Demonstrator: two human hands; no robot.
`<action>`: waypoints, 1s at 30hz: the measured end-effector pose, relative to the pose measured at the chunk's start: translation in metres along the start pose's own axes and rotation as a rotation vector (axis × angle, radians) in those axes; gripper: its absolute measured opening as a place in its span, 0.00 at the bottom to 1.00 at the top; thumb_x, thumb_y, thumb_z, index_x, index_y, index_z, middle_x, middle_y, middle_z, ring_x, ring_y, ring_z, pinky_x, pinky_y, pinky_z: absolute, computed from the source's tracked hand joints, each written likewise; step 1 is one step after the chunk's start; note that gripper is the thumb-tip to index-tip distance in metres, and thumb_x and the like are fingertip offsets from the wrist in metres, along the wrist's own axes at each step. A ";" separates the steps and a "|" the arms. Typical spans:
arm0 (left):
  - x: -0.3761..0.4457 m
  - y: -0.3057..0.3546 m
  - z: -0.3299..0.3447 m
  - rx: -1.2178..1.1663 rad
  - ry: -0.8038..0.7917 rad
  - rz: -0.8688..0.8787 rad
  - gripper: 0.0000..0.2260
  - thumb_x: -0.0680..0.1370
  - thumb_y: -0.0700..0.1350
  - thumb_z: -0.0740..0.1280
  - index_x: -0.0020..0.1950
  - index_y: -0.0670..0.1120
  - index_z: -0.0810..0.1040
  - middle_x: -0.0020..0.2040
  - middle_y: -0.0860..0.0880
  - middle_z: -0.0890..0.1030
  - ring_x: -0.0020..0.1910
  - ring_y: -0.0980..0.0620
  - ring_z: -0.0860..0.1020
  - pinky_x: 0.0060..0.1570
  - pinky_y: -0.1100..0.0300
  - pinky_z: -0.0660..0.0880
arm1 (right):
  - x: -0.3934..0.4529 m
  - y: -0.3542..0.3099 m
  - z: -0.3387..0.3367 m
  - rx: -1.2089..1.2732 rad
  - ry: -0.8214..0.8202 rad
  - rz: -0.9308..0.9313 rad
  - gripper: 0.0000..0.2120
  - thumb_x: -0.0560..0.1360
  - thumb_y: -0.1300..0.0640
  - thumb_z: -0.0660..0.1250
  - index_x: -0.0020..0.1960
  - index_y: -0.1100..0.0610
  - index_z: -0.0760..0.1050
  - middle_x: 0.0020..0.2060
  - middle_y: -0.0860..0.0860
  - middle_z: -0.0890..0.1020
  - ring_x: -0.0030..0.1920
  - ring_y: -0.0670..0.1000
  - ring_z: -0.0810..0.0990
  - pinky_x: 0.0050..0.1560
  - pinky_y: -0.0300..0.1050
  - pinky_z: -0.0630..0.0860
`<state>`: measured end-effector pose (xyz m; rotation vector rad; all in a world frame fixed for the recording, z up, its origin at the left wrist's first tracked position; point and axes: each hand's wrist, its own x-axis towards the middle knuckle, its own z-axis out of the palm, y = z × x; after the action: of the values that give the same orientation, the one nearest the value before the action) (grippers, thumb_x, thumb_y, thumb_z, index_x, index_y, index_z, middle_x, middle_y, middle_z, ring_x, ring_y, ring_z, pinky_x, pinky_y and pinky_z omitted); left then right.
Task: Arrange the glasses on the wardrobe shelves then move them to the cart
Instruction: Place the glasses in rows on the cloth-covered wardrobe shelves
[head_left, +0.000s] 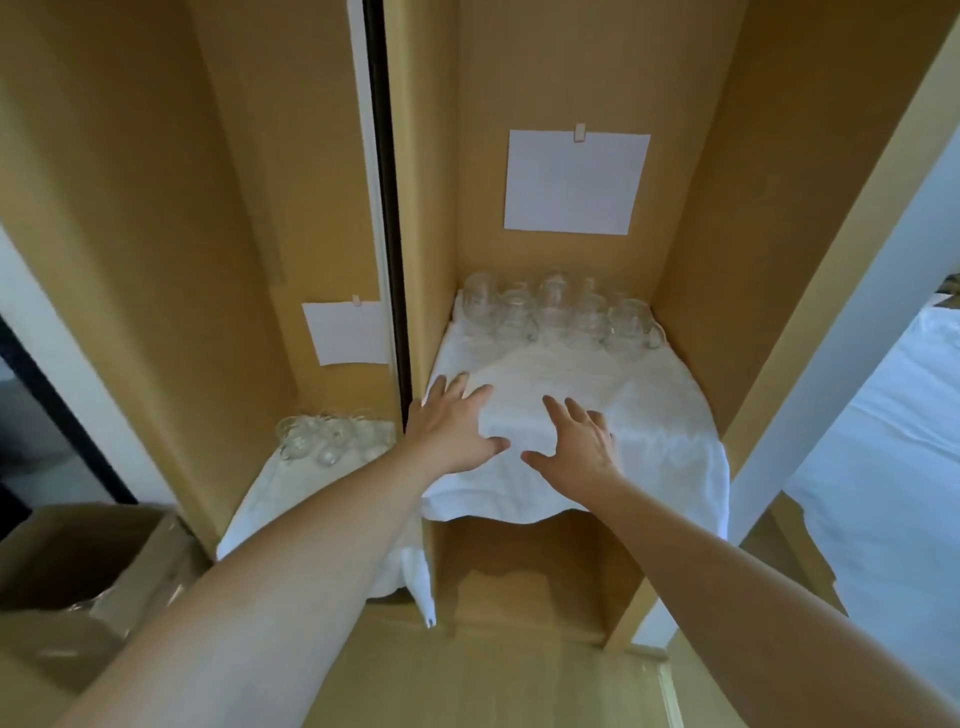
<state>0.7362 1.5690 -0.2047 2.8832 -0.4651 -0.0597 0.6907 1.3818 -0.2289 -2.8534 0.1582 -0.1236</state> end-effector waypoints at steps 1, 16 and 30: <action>-0.007 -0.010 -0.001 -0.002 -0.008 -0.017 0.40 0.76 0.69 0.64 0.82 0.57 0.53 0.84 0.51 0.46 0.82 0.45 0.44 0.77 0.41 0.58 | -0.003 -0.010 0.005 0.000 -0.011 -0.013 0.42 0.76 0.36 0.68 0.82 0.46 0.51 0.80 0.52 0.58 0.77 0.60 0.59 0.71 0.58 0.64; -0.063 -0.235 -0.010 0.017 -0.034 -0.076 0.38 0.76 0.66 0.66 0.82 0.59 0.55 0.84 0.53 0.43 0.82 0.41 0.48 0.77 0.38 0.52 | 0.000 -0.210 0.107 0.014 -0.089 -0.030 0.41 0.76 0.37 0.67 0.82 0.45 0.52 0.81 0.52 0.55 0.76 0.60 0.60 0.71 0.55 0.63; -0.064 -0.394 0.005 -0.032 -0.152 -0.059 0.37 0.76 0.66 0.64 0.81 0.57 0.54 0.84 0.51 0.46 0.82 0.42 0.49 0.76 0.38 0.55 | 0.001 -0.335 0.195 0.009 -0.198 0.073 0.39 0.76 0.35 0.66 0.80 0.44 0.54 0.81 0.51 0.55 0.78 0.61 0.59 0.73 0.59 0.65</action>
<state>0.7955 1.9527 -0.2971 2.8728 -0.4017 -0.2952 0.7431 1.7545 -0.3208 -2.8251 0.2196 0.1725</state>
